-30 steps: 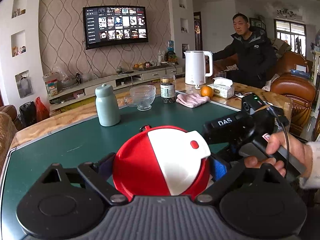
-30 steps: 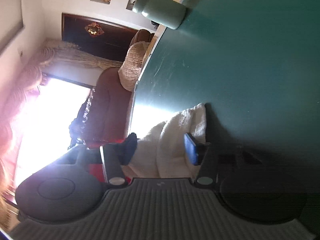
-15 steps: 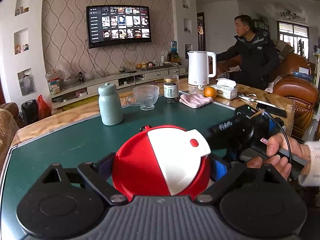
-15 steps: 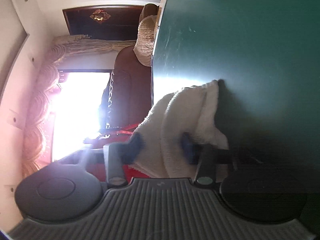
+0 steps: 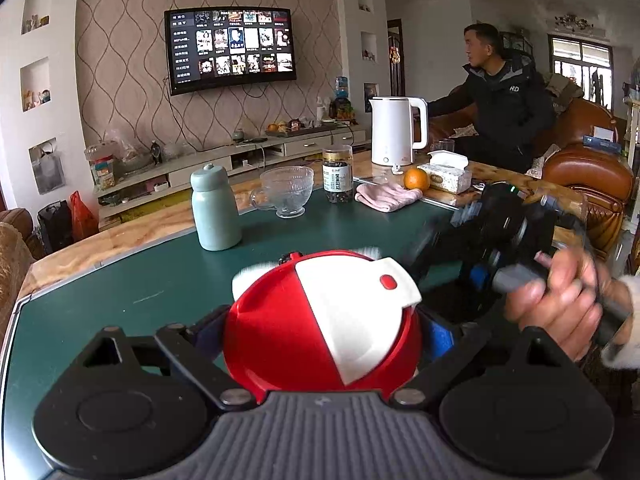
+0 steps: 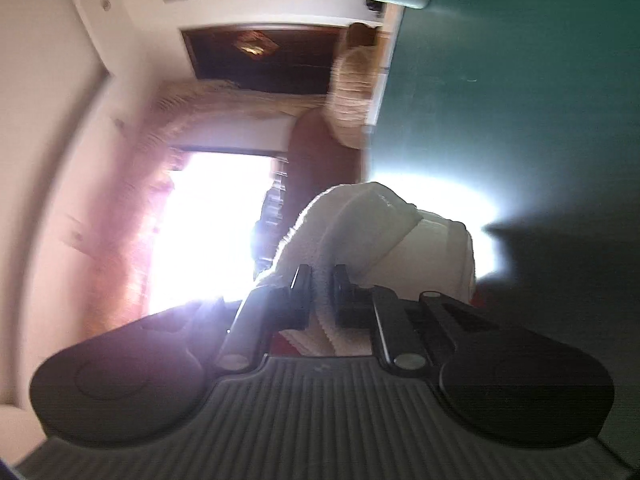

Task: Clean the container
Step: 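Hold the red tumbler in the left gripper while the right gripper wipes the towel over it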

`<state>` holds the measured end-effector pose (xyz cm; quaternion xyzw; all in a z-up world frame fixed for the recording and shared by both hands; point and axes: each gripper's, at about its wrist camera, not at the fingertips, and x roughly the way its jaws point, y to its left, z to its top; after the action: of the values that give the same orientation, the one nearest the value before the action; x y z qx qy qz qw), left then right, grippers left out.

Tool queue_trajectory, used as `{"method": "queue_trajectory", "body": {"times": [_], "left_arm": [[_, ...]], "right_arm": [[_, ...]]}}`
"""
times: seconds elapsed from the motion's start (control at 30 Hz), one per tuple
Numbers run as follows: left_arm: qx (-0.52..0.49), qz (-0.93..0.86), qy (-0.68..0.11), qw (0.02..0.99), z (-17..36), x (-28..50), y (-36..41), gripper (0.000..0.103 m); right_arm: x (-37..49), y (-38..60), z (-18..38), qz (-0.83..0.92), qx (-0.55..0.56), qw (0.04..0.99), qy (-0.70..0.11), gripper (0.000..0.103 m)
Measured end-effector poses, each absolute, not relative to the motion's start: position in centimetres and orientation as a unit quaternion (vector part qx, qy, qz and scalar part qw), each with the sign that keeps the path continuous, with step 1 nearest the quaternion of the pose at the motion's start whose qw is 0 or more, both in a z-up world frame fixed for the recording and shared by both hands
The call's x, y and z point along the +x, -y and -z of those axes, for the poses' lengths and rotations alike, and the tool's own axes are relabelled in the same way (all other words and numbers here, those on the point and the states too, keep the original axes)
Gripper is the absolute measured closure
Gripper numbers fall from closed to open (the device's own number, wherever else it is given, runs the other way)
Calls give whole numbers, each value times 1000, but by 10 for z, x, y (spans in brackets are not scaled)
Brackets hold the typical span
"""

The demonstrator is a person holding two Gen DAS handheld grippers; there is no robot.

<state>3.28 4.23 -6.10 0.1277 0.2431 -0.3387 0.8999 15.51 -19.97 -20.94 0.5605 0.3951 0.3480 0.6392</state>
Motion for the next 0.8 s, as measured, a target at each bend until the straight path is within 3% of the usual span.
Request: {"method": "queue_trajectory", "body": {"times": [0.13,0.27,0.8], "left_arm": [[127,334,-254,899,57,37,-40,7],[108,296,-270,910,52,34,-30,0],[18,139,-318,938,45,31,2,0]], "right_arm": [[150,201,228,-306,547,653,-426,91],[141,206,227,-302,551,660,-411,90],[116,228,212,-305,529,683,-400,90]]}}
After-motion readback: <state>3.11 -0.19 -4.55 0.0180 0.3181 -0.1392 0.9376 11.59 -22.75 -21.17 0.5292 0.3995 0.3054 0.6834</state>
